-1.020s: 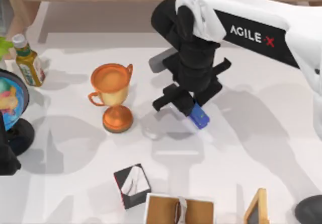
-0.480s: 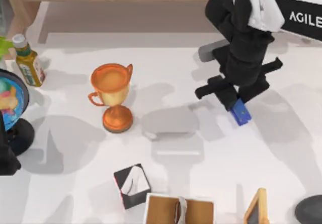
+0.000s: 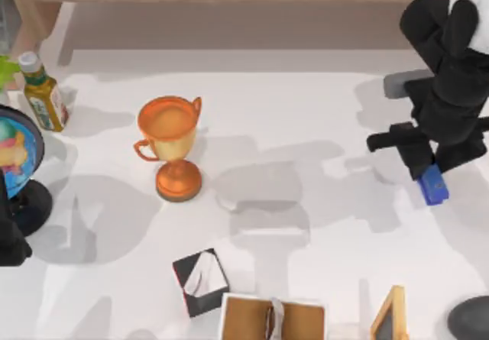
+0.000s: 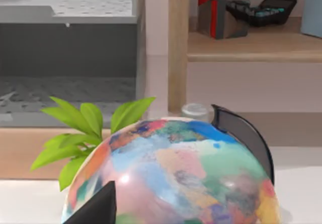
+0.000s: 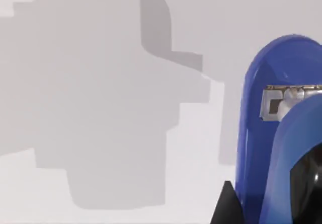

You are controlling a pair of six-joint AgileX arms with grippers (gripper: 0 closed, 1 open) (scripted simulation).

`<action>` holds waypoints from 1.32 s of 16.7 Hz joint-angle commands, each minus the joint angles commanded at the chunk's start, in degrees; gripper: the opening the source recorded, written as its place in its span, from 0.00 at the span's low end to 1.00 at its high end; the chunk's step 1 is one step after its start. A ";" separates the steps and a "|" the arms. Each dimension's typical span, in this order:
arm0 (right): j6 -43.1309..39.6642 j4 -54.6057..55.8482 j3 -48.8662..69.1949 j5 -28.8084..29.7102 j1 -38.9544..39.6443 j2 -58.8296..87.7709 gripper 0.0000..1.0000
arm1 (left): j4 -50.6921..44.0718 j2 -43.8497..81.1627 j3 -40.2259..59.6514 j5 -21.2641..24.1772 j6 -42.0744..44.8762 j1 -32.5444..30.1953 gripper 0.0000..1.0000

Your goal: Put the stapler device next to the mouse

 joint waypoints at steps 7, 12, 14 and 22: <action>2.51 3.45 -10.84 0.07 -7.02 -7.98 0.00 | 0.00 0.00 0.00 0.00 0.00 0.00 1.00; 2.46 3.47 -10.65 -0.05 -6.81 -7.72 0.00 | 0.00 0.00 0.00 0.00 0.00 0.00 1.00; 2.22 4.41 -10.21 -0.57 -7.05 -7.67 0.00 | 0.00 0.00 0.00 0.00 0.00 0.00 1.00; 1.15 12.07 -7.00 -4.30 -7.59 -8.12 0.00 | 0.00 0.00 0.00 0.00 0.00 0.00 1.00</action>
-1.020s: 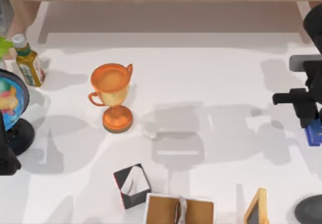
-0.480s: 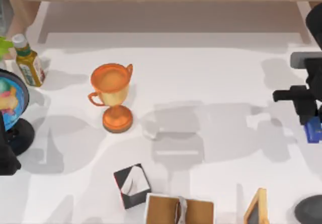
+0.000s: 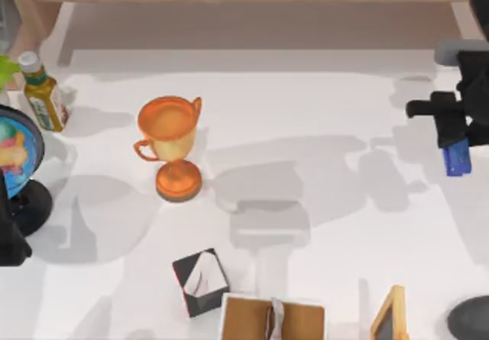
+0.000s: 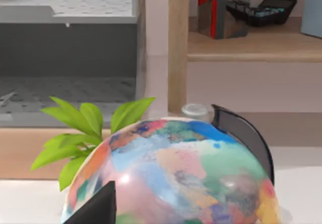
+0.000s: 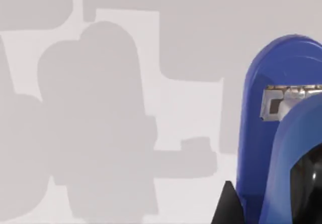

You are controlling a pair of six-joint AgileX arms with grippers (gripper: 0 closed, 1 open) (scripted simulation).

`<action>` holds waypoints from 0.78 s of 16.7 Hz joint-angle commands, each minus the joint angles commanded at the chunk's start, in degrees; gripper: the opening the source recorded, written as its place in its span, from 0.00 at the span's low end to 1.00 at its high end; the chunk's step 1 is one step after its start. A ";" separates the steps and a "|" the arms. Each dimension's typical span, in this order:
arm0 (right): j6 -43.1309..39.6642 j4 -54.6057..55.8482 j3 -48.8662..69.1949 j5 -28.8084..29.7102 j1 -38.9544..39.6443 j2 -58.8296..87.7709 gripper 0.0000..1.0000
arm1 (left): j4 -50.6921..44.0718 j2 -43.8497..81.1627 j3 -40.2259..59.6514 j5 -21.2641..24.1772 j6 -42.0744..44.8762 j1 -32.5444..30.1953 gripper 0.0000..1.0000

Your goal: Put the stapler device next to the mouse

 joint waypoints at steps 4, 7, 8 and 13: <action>0.10 2.83 0.62 -0.75 0.23 -0.83 0.00 | 0.00 0.00 0.00 0.00 0.00 0.00 1.00; 0.39 3.21 0.19 -0.26 0.59 -1.30 0.00 | 0.00 0.00 0.00 0.00 0.00 0.00 1.00; 0.53 3.03 -0.22 0.09 0.70 -1.36 0.00 | 0.00 0.00 0.00 0.00 0.00 0.00 1.00; 1.22 0.45 -3.75 2.61 0.87 -0.40 0.00 | 0.00 0.00 0.00 0.00 0.00 0.00 1.00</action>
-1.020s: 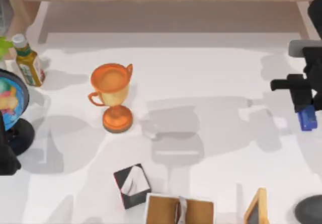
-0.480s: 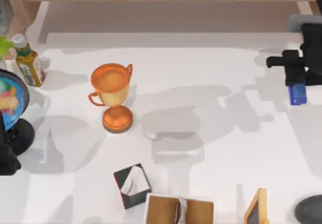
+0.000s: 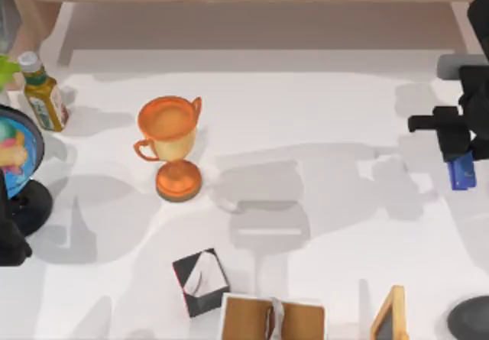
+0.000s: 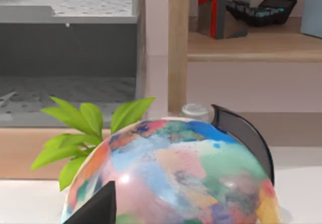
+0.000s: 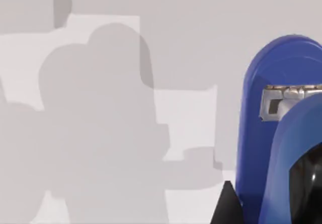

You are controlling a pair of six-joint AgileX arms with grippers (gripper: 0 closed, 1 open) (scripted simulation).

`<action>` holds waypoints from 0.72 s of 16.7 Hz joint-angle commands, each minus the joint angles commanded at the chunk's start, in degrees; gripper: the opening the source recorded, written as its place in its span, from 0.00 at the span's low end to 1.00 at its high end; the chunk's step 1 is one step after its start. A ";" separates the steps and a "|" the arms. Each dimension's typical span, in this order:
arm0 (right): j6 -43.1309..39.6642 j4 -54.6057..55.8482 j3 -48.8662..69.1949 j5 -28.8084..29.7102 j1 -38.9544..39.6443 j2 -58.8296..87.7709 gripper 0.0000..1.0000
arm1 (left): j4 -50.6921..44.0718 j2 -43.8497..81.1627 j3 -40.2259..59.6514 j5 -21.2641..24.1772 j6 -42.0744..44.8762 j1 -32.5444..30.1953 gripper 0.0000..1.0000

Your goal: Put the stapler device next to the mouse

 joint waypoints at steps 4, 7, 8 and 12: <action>0.21 -2.36 -3.17 1.62 -0.22 2.52 0.00 | 0.00 0.00 0.00 0.00 0.00 0.00 1.00; 0.22 -2.64 -3.85 1.78 -0.26 3.21 0.00 | 0.00 0.00 0.00 0.00 0.00 0.00 1.00; 0.22 -2.64 -3.85 1.78 -0.26 3.21 0.00 | 0.00 0.00 0.00 0.00 0.00 0.00 1.00; 0.22 -2.64 -3.85 1.78 -0.26 3.21 0.15 | 0.00 0.00 0.00 0.00 0.00 0.00 1.00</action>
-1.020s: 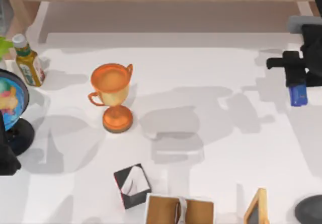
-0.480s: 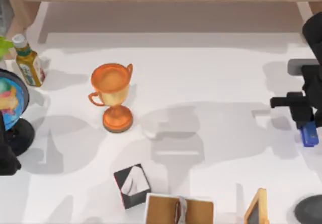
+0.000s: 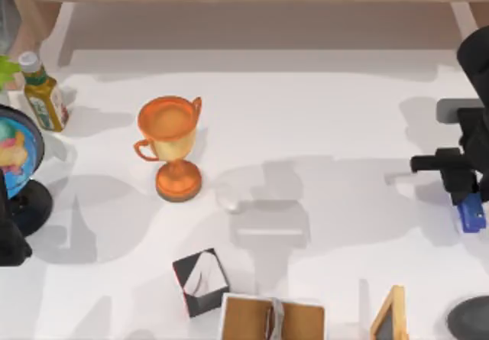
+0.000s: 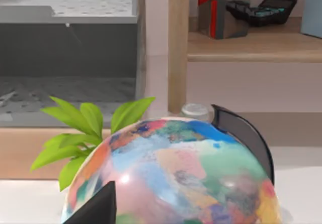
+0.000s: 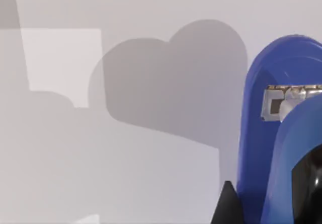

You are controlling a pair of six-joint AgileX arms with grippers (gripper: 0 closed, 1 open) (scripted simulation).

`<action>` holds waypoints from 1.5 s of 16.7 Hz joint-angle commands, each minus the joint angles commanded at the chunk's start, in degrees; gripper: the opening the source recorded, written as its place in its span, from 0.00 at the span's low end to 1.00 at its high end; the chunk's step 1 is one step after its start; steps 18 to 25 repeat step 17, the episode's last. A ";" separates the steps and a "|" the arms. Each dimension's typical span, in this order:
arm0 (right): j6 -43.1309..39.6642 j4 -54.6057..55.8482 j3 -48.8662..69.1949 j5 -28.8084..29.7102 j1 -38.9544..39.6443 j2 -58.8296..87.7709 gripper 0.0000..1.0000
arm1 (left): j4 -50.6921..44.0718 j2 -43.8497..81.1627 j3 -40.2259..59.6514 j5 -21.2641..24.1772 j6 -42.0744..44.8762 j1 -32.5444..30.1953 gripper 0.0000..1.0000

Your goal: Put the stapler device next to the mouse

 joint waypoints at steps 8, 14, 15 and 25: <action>0.00 0.00 0.00 0.00 0.00 0.00 0.75 | 0.00 0.00 0.00 0.00 0.00 0.00 1.00; 0.00 0.00 0.00 0.00 0.00 0.00 1.00 | 0.00 0.00 0.00 0.00 0.00 0.00 1.00; 0.00 0.00 0.00 0.00 0.00 0.00 1.00 | 0.00 0.00 0.00 0.00 0.00 0.00 1.00; 0.00 0.00 0.00 0.00 0.00 0.00 1.00 | 0.00 0.00 0.00 0.00 0.00 0.00 1.00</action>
